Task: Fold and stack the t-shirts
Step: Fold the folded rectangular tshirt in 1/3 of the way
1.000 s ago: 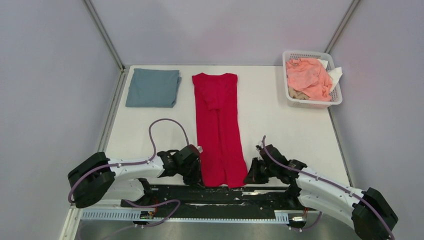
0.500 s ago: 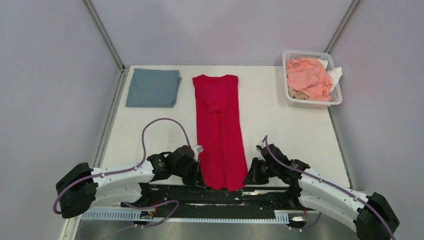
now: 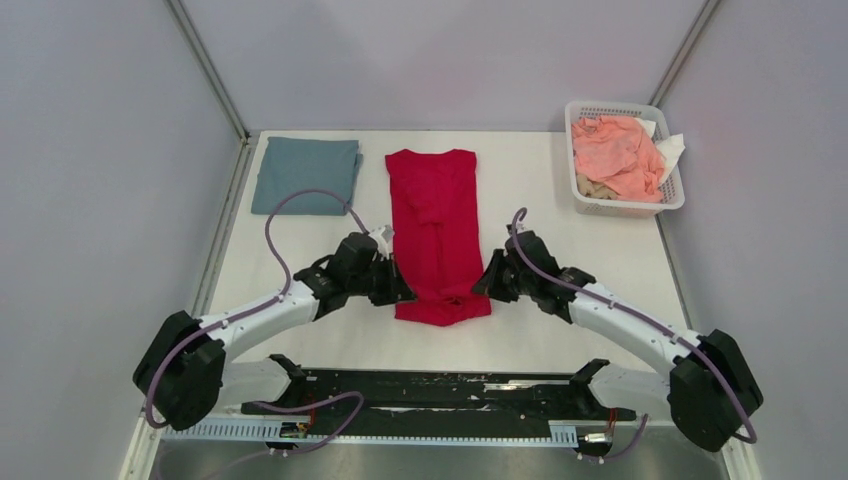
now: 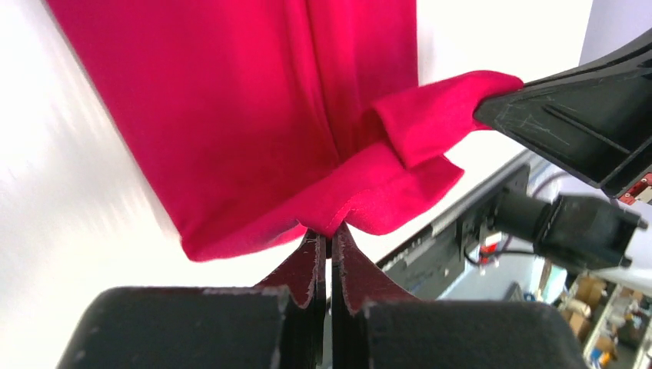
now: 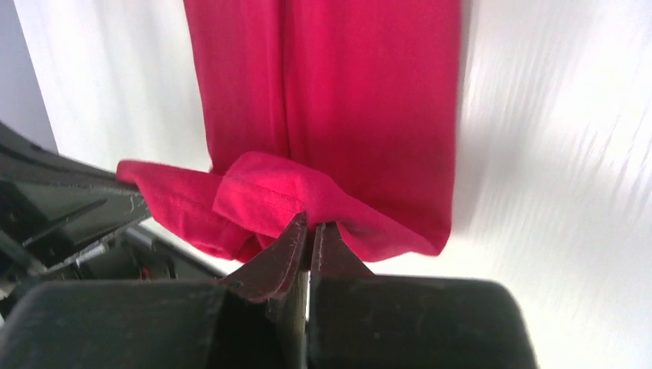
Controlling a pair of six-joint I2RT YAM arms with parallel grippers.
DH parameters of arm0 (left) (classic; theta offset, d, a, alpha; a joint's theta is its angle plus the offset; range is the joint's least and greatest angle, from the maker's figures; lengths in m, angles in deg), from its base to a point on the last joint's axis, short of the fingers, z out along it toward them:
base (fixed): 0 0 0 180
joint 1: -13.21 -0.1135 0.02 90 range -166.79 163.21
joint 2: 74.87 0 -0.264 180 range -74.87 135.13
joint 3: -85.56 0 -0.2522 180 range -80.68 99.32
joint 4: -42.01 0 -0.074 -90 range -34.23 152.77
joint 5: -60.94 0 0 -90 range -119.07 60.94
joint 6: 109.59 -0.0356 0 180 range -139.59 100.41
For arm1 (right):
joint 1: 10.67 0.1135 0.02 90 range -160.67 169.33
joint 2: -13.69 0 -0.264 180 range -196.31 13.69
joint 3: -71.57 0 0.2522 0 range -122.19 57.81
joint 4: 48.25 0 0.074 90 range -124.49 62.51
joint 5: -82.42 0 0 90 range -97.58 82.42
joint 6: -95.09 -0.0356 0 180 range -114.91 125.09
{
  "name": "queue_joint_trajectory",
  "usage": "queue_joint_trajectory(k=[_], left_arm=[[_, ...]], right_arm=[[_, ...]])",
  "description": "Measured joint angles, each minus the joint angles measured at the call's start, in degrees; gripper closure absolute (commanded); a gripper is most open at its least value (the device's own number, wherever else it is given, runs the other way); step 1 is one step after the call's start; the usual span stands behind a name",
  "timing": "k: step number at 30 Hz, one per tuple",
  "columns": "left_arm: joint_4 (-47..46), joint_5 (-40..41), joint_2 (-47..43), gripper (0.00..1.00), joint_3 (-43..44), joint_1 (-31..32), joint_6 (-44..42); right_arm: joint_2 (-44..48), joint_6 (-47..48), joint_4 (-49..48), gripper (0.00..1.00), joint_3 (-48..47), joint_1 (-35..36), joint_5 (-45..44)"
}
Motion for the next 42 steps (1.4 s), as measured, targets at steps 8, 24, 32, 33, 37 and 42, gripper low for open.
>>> queue_joint_trajectory(k=[8,24,32,33,37,42], left_arm=[[-2.2,-1.6,10.6,1.00,9.9,-10.7,-3.9],[-2.9,-6.8,30.0,1.00,25.4,-20.1,-8.2],[-1.4,-7.0,34.7,1.00,28.9,-21.2,-8.9],[-1.1,-7.0,35.1,1.00,29.0,-21.5,-8.9],[-0.2,-7.0,36.8,0.93,29.5,-22.7,-8.9],[0.2,-7.4,39.2,0.55,31.6,-23.3,-9.5]], right_arm=[[-14.7,3.5,-4.8,1.00,-12.3,-8.5,0.5],[-33.8,8.6,-7.1,1.00,-27.7,-15.4,3.4],[-38.9,9.8,-7.6,1.00,-31.4,-17.6,4.9],[-39.4,9.9,-7.7,1.00,-31.6,-17.8,5.0],[-42.1,10.4,-7.8,1.00,-33.1,-18.6,5.8],[-45.5,11.0,-8.1,0.75,-35.5,-19.1,7.2]])
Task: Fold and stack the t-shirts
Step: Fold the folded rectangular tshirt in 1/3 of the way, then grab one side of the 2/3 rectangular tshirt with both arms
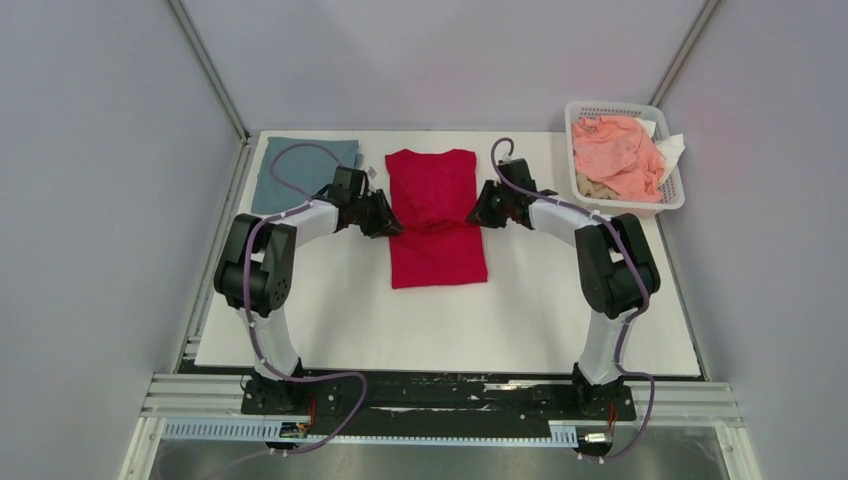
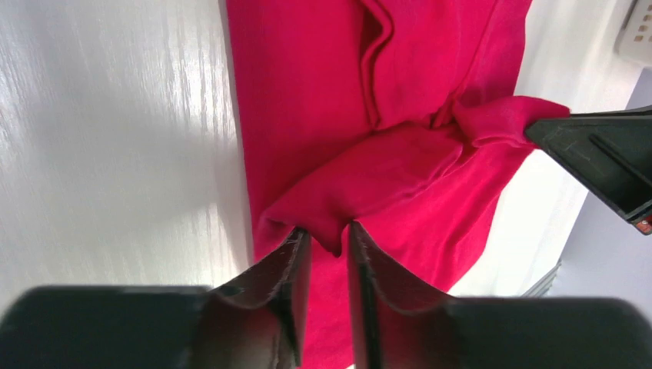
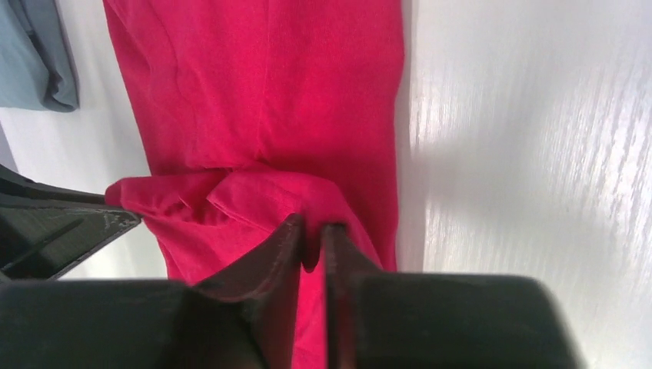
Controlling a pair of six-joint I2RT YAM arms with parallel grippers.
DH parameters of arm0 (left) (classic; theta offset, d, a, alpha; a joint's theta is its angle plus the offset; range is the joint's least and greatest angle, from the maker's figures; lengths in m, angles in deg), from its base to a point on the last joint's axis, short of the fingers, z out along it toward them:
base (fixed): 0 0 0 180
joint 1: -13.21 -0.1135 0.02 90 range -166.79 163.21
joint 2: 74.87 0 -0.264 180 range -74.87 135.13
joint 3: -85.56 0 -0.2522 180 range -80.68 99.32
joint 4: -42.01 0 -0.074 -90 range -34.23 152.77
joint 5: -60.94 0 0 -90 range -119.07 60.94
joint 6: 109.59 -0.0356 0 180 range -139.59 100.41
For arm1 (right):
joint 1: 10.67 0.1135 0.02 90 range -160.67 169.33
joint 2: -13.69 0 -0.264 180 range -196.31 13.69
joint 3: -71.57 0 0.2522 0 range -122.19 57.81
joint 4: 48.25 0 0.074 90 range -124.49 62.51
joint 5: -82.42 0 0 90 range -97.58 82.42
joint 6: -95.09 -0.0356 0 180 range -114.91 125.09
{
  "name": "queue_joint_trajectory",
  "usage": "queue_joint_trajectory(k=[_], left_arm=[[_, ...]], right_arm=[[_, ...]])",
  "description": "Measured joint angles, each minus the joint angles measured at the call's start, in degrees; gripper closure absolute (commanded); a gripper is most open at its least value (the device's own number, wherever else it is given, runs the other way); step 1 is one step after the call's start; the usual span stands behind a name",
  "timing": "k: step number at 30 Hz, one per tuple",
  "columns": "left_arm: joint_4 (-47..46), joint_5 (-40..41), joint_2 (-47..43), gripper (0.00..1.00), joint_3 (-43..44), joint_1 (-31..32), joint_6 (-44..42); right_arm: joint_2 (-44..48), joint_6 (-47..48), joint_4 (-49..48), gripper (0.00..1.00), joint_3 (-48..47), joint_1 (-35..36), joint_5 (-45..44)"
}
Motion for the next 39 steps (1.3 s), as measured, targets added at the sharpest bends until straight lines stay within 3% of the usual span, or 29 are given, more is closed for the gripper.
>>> queue_joint_trajectory(k=[1,2,3,4,6,7,9,19,26,28,31,36,39], left_arm=[[0.0,-0.1,0.3,0.49,0.3,0.0,-0.2],[0.0,-0.2,0.3,0.36,0.6,-0.1,-0.3],[0.1,-0.4,0.3,0.29,0.8,-0.2,-0.4],[0.0,-0.5,0.3,0.17,1.0,-0.2,-0.5],[0.0,-0.9,0.3,0.02,1.3,-0.3,-1.0],[0.0,-1.1,0.0,0.01,1.2,-0.3,-1.1],[0.1,-1.4,-1.0,0.00,0.9,-0.3,-1.2],[-2.6,-1.3,-21.2,0.00,-15.7,0.2,0.0],[-2.3,0.6,-25.8,0.01,-26.5,4.0,2.1],[-2.4,0.5,-25.7,0.05,-28.0,4.8,2.8],[-3.2,0.5,-24.6,0.21,-28.5,5.1,3.7],[-5.8,0.0,-21.0,0.45,-28.5,5.4,4.8],[-6.7,0.0,-19.9,0.53,-28.5,5.7,4.9]], right_arm=[[-0.4,0.0,0.0,0.68,-0.3,0.0,0.1],[-0.7,0.2,-0.1,0.57,-0.5,-0.2,0.2],[-0.8,0.2,-0.2,0.46,-0.6,-0.3,0.3],[-0.8,0.4,-0.2,0.38,-0.7,-0.4,0.3],[-0.8,0.7,-0.4,0.27,-1.0,-0.5,0.4],[-0.6,0.9,-0.5,0.15,-1.1,-0.7,0.5],[0.3,1.1,-0.4,0.01,-0.8,-0.7,0.5],[20.0,3.5,-1.4,0.00,13.9,1.1,-0.3],[27.8,3.3,-1.2,0.00,26.6,2.0,1.0],[27.6,3.2,-0.7,0.00,27.8,2.0,1.7],[26.9,2.8,-0.8,0.00,28.2,2.0,3.1],[24.4,1.6,-1.7,0.09,28.2,2.0,4.7],[23.6,0.9,-1.8,0.13,28.5,2.0,4.9]])
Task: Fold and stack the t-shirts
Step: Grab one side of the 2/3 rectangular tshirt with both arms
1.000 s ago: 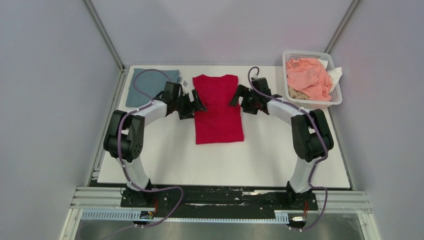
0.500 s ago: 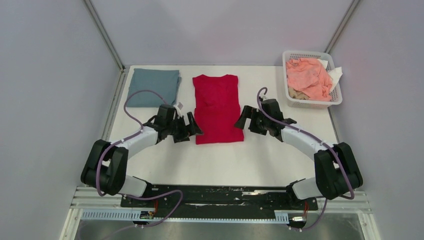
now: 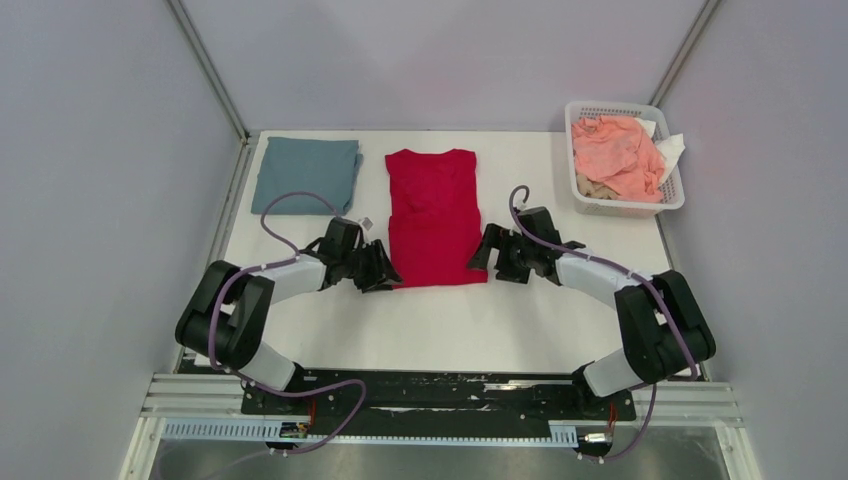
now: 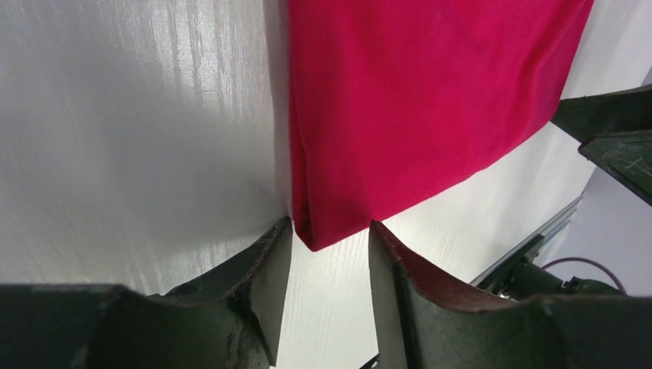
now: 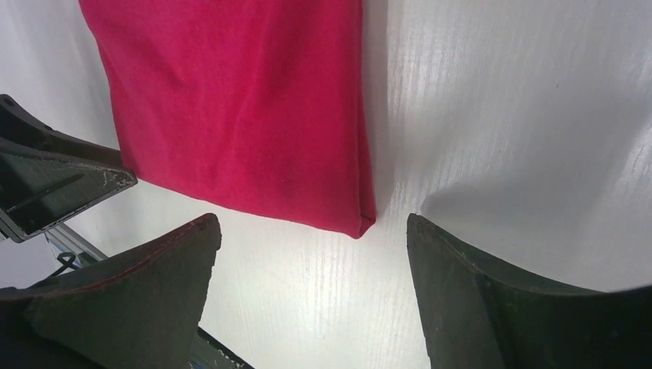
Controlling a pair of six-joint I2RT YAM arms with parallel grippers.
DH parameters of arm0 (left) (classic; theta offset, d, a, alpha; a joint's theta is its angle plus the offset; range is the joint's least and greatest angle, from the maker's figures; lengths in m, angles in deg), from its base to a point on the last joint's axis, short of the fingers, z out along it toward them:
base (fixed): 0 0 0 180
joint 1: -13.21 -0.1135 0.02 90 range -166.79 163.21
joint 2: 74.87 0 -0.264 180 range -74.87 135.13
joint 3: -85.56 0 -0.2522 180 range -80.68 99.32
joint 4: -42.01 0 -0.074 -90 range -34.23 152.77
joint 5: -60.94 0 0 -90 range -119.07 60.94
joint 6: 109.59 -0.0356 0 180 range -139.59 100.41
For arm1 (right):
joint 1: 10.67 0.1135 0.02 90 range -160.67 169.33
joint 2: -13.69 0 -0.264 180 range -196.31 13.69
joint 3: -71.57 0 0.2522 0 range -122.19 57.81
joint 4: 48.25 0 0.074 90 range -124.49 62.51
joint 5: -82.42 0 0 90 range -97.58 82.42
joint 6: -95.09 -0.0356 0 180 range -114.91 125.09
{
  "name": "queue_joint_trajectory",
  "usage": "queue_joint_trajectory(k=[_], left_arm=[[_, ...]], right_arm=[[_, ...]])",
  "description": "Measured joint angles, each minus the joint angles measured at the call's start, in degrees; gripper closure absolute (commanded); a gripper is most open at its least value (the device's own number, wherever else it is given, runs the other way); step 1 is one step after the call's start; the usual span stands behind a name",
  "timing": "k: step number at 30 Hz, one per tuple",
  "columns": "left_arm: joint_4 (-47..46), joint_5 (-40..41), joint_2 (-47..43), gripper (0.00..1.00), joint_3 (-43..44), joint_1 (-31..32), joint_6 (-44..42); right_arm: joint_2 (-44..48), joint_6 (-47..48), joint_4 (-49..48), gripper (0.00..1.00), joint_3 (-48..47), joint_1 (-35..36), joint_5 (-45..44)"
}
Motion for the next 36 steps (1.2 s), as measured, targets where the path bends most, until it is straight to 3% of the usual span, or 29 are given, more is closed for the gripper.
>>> queue_joint_trajectory(k=[10,13,14,20,26,28,36], left_arm=[[-2.4,-0.6,4.1,0.74,1.1,0.8,0.9],[-2.7,-0.6,5.4,0.98,1.9,0.9,1.0],[-2.8,-0.6,5.7,1.00,2.1,1.0,1.1],[-3.7,-1.1,6.5,1.00,2.4,1.0,0.9],[-5.1,-1.0,6.1,1.00,1.7,1.0,0.5],[-5.9,-0.6,5.2,1.00,0.6,1.1,0.3],[-8.5,-0.6,0.2,1.00,-5.4,2.7,0.5]], right_arm=[[-2.1,-1.3,-1.2,0.31,1.1,0.1,0.3],[-2.7,-1.5,-1.7,0.37,1.1,0.4,0.3],[-2.9,-1.6,-1.9,0.41,1.2,0.5,0.3],[-3.7,-2.2,-2.6,0.57,1.6,0.9,0.3],[-3.8,-2.3,-2.6,0.92,2.1,1.2,-0.2],[-3.8,-2.3,-2.6,1.00,2.3,1.3,-0.2],[-0.7,-1.8,-3.4,1.00,6.6,2.5,3.1]])
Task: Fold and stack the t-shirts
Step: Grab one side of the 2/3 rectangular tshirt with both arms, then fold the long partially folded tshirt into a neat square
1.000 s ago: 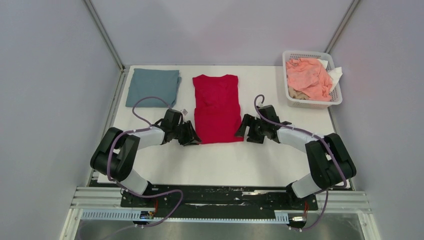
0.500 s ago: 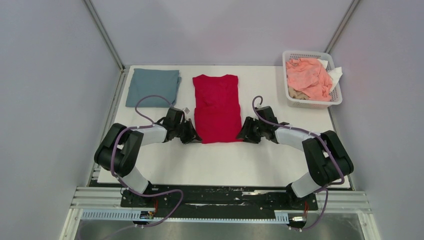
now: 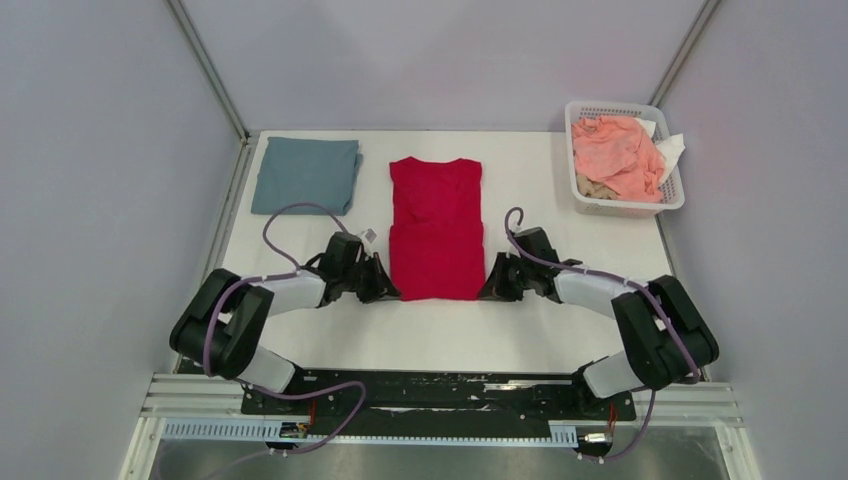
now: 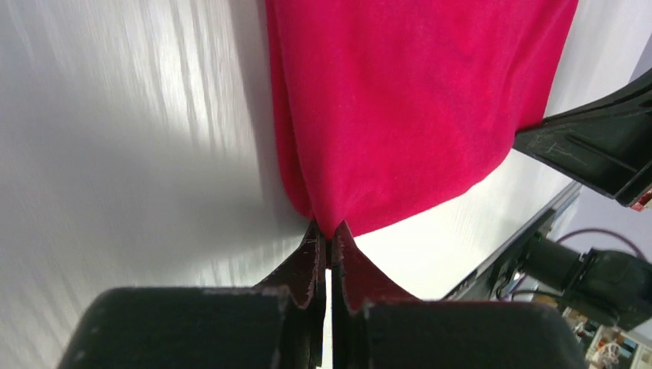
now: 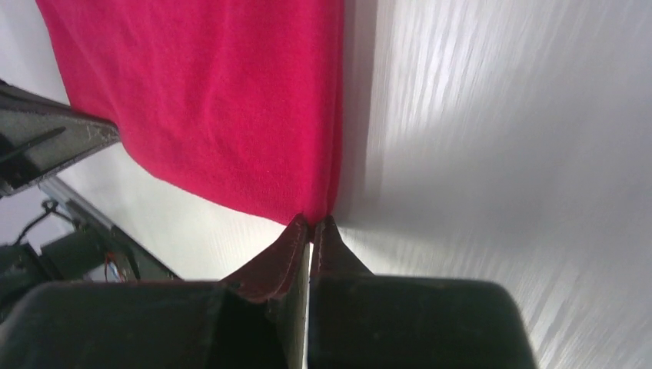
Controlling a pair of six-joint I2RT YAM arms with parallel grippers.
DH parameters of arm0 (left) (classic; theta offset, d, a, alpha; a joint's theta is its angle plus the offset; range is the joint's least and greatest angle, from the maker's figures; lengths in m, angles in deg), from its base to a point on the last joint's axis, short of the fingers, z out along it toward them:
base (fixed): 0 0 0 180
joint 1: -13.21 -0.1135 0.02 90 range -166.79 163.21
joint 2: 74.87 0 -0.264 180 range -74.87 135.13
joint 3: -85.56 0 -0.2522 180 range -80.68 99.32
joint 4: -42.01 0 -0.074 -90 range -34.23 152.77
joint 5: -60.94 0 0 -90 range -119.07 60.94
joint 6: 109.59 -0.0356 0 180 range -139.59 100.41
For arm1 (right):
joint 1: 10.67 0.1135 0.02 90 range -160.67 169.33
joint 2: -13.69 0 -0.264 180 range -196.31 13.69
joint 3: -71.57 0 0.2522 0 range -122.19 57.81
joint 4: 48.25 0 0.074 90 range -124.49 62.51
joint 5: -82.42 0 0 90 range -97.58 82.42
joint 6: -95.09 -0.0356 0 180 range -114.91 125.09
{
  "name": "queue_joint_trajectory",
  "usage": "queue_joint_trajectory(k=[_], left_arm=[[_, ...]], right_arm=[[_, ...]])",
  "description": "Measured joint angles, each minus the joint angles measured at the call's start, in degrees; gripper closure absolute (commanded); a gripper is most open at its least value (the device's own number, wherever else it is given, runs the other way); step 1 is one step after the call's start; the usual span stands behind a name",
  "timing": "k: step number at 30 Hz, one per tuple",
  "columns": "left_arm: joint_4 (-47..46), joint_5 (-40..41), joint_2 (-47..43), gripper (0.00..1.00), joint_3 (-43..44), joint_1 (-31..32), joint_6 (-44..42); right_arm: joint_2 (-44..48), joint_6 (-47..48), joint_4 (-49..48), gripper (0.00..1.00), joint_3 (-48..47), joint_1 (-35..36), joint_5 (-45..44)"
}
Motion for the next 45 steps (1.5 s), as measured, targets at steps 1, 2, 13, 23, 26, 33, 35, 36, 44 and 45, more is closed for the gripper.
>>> queue_joint_trajectory(k=[1,2,13,23,26,33,35,36,44,45], left_arm=[[0.0,0.1,-1.8,1.00,-1.7,0.5,0.1],[0.5,0.2,-3.6,1.00,-3.1,1.0,0.3],[19.2,3.4,-40.6,1.00,-9.8,9.9,-0.3],[21.7,14.3,-44.3,1.00,0.2,9.6,-4.4],[20.5,16.8,-37.1,1.00,5.5,7.1,-6.2],[15.2,12.6,-17.5,1.00,17.3,-1.8,-7.7],[13.9,10.5,-12.7,1.00,19.8,-2.8,-7.7],[13.6,9.6,-10.5,1.00,21.2,-3.1,-7.7],[12.4,3.8,3.0,1.00,30.4,-6.2,-7.7],[12.4,3.5,4.2,1.00,31.5,-6.5,-7.8]], right_arm=[[1.4,0.2,0.2,1.00,1.4,0.3,0.8],[3.3,0.4,0.8,1.00,3.1,0.9,2.0],[32.6,4.5,14.1,1.00,9.2,4.1,15.1],[34.8,6.0,17.2,1.00,-2.4,2.6,6.7],[30.6,6.4,16.8,1.00,-6.9,1.6,2.2],[19.0,6.3,13.8,1.00,-14.2,-2.3,-2.7],[16.3,6.1,13.4,1.00,-14.8,-3.9,-3.2],[15.1,6.1,13.2,1.00,-15.1,-4.6,-3.3],[5.4,6.3,10.8,1.00,-20.2,-8.7,-2.8],[4.3,6.3,10.4,1.00,-20.8,-9.1,-2.6]])
